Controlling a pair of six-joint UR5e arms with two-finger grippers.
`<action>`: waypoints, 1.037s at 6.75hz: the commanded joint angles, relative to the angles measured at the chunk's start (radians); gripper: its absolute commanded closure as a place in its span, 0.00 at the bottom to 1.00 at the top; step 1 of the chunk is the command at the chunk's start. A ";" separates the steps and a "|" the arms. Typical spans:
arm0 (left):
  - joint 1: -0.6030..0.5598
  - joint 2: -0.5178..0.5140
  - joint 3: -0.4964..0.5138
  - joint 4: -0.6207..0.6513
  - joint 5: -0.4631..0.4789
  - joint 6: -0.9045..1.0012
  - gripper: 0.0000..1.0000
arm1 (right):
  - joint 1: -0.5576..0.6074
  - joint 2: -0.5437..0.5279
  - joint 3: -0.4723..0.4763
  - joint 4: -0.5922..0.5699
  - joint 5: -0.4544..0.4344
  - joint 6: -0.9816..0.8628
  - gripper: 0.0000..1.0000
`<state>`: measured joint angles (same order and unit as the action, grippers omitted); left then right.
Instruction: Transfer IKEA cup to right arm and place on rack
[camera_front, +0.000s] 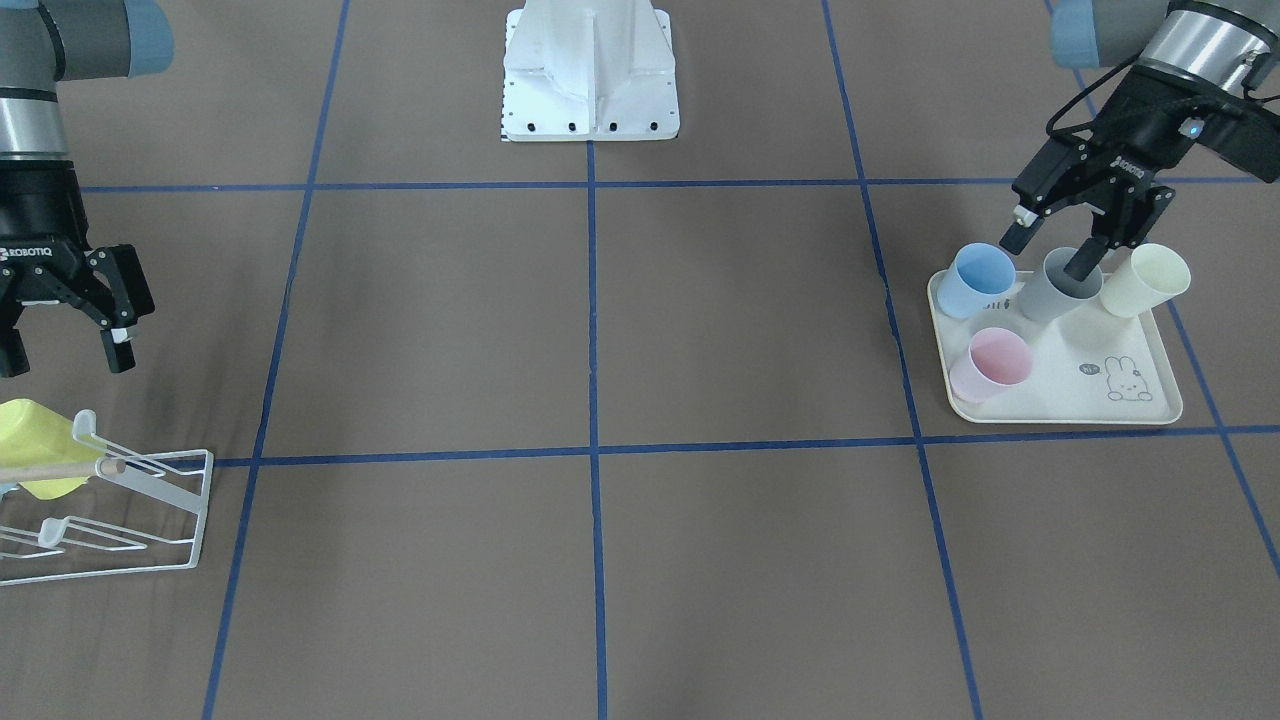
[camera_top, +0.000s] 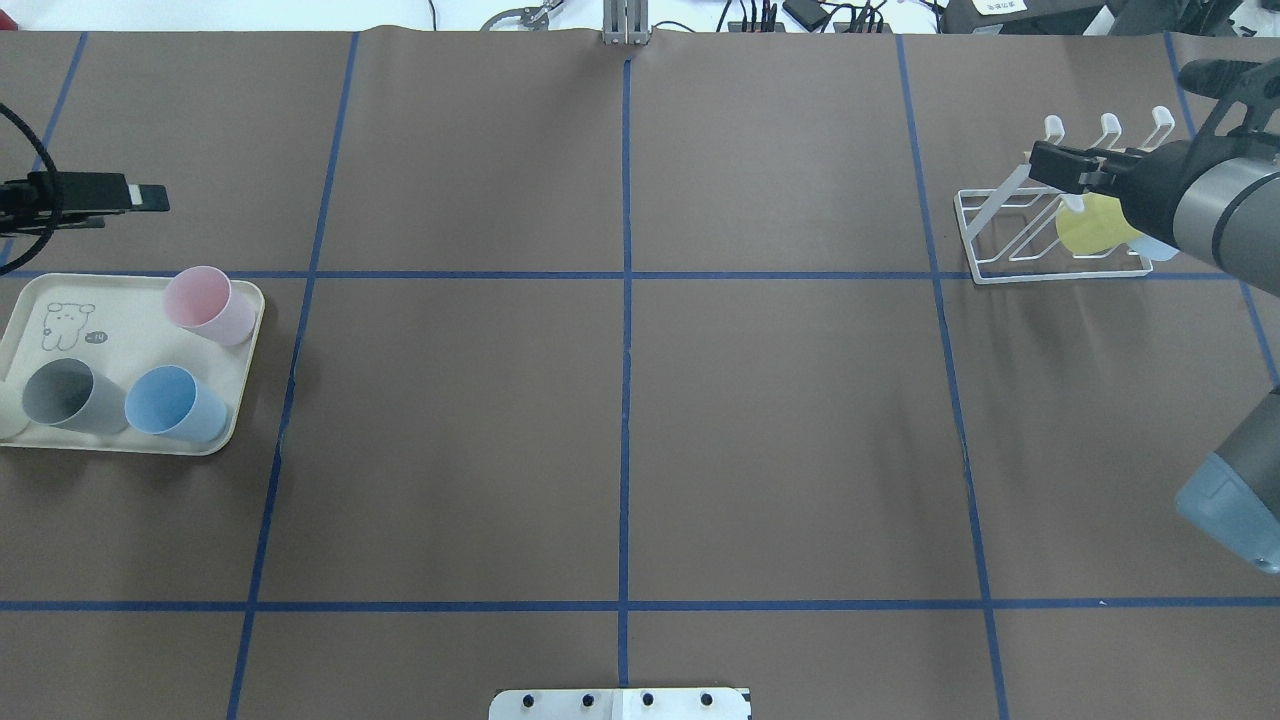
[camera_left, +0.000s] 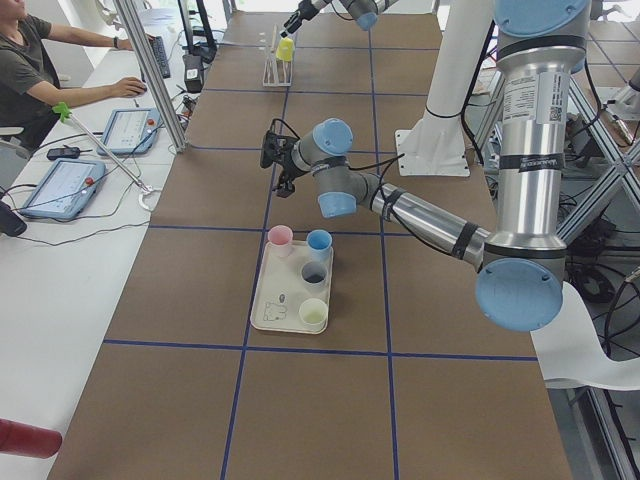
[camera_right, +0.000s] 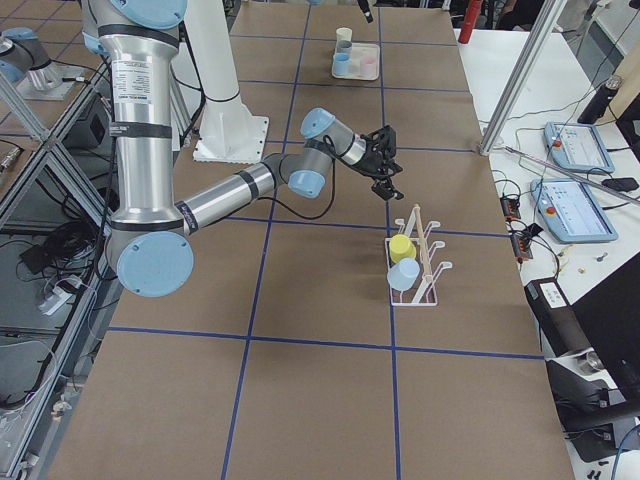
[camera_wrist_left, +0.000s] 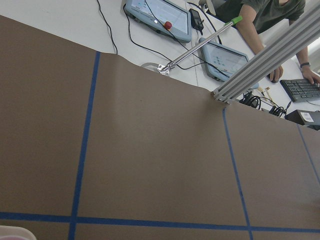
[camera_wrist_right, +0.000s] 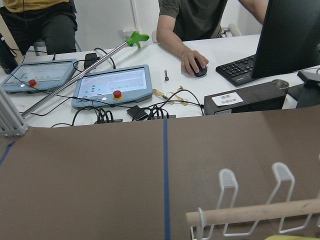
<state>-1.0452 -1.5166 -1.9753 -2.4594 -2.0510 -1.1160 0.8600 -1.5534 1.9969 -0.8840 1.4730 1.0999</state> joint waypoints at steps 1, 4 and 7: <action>-0.018 0.009 -0.010 0.220 -0.052 0.240 0.01 | -0.001 0.080 0.010 0.007 0.131 0.197 0.00; -0.013 -0.077 0.062 0.449 -0.055 0.514 0.01 | -0.004 0.217 0.000 0.017 0.217 0.499 0.00; -0.006 -0.148 0.170 0.450 -0.055 0.541 0.01 | -0.013 0.250 -0.093 0.175 0.233 0.646 0.00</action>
<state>-1.0552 -1.6489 -1.8336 -2.0102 -2.1061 -0.5817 0.8510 -1.3124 1.9462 -0.7759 1.7034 1.7070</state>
